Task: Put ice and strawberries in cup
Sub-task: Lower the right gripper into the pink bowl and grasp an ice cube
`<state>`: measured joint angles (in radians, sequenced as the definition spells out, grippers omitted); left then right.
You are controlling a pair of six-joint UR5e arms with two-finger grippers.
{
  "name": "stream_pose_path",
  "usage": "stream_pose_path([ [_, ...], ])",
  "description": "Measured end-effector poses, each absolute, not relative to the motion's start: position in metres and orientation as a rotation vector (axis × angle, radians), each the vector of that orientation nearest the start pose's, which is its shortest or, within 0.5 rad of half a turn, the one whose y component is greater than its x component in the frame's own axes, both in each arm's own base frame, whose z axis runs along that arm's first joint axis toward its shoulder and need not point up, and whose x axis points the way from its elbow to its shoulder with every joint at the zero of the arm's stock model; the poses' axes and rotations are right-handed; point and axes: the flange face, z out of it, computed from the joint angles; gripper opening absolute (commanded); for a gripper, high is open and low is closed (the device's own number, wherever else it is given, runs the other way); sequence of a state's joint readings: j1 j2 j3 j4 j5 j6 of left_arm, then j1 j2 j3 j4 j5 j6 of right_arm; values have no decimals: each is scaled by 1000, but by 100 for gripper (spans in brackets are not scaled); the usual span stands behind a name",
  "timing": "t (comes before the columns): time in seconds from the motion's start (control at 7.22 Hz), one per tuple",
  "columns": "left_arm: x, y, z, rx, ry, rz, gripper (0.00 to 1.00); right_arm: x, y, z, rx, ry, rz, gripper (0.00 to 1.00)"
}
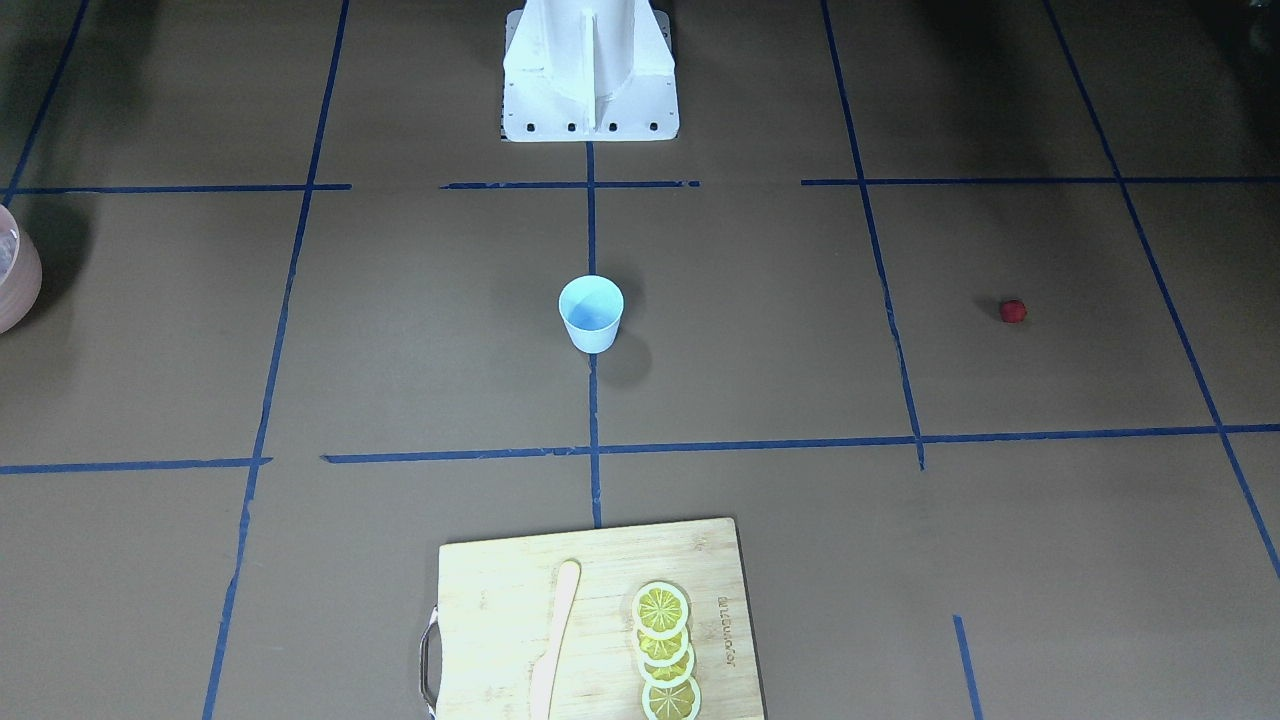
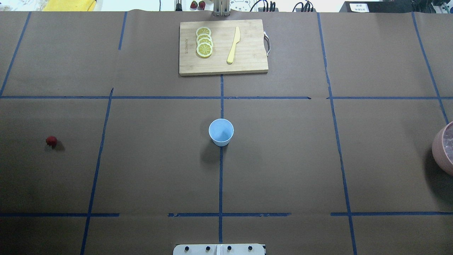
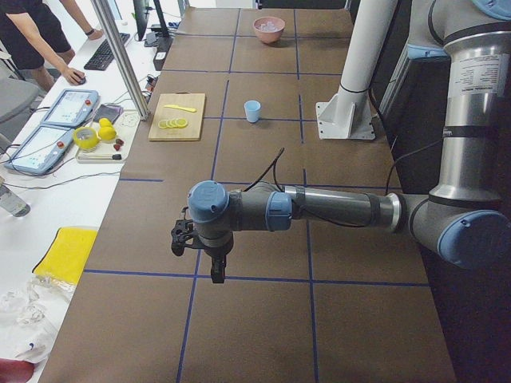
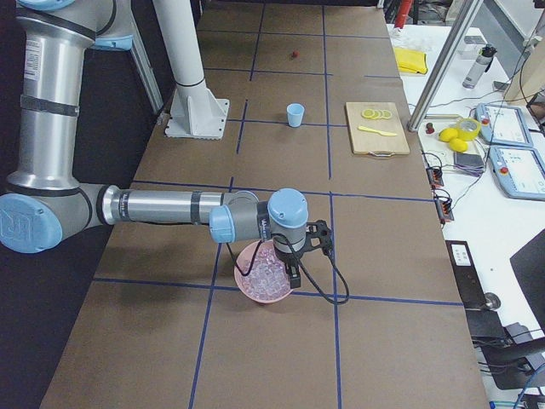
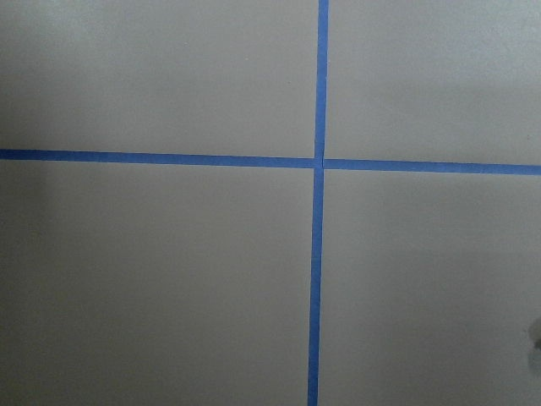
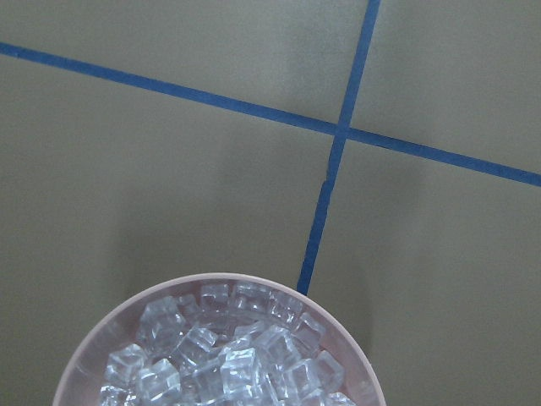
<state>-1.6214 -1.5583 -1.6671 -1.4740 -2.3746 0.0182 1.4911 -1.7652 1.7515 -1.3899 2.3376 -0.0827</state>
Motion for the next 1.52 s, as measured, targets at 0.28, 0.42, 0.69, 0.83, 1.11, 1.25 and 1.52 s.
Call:
stream_pose_path([
  [0.28, -86, -481, 626, 14, 804, -35, 100, 7, -416, 646, 154, -743, -283, 89],
  [0.42, -86, -481, 627, 14, 804, -35, 100, -4, -416, 648, 148, -725, -310, 87],
  [0.69, -86, -481, 627, 14, 804, -35, 100, -18, -416, 650, 136, -709, -344, 85],
  [0.83, -86, -481, 627, 12, 804, -36, 100, -24, -416, 650, 130, -707, -356, 85],
  [1.11, -86, -480, 628, 11, 804, -35, 100, -37, -417, 653, 117, -688, -389, 85],
  [1.25, -86, -480, 628, 12, 804, -35, 100, -44, -417, 656, 111, -675, -406, 85],
  [1.52, -86, -480, 629, 10, 804, -36, 100, -51, -417, 660, 102, -660, -427, 82],
])
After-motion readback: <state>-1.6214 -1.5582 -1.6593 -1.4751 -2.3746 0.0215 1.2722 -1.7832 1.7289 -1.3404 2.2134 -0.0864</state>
